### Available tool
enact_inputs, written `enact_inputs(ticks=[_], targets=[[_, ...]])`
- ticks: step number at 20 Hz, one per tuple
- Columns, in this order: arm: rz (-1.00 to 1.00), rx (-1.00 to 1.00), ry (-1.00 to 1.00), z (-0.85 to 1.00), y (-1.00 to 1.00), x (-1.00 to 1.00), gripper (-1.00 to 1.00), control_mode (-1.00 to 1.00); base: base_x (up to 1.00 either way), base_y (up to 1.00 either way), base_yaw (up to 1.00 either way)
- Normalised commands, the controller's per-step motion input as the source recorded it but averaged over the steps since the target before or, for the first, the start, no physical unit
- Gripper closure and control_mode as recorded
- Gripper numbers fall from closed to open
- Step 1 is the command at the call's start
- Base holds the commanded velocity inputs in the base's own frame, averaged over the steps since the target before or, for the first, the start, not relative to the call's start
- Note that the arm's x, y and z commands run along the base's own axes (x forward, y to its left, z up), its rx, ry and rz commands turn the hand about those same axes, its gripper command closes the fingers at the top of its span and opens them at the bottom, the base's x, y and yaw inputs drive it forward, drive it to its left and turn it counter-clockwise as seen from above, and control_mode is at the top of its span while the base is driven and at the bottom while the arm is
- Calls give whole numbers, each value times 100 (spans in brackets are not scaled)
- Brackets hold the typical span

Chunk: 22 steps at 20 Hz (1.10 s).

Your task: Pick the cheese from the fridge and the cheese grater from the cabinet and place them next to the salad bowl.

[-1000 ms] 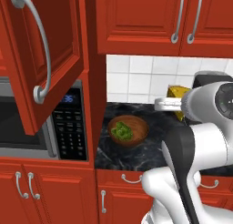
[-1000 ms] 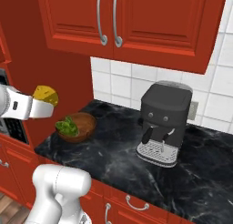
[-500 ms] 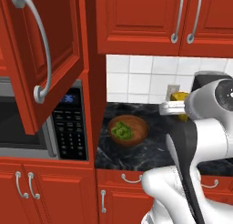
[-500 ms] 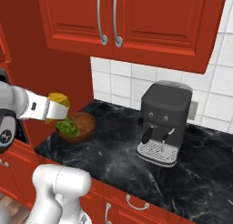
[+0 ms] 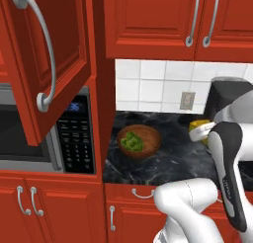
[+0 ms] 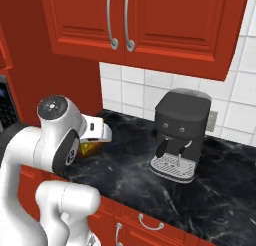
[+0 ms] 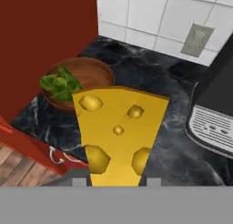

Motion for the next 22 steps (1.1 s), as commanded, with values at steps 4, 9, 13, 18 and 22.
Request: enact_inputs(ticks=[4,9,13,18,22], targets=[[28,0,21,-82,-29,45,100,-100,0,0,0],[28,-6,13,-91,-6,51,100,-100,0,0,0],[28,-2,0,-83,-5,50,100,-100,0,0,0],[26,0,-3,-63,-9,38,100,-100,0,0,0],[24,0,0,-63,0,48,100,-100,0,0,0]])
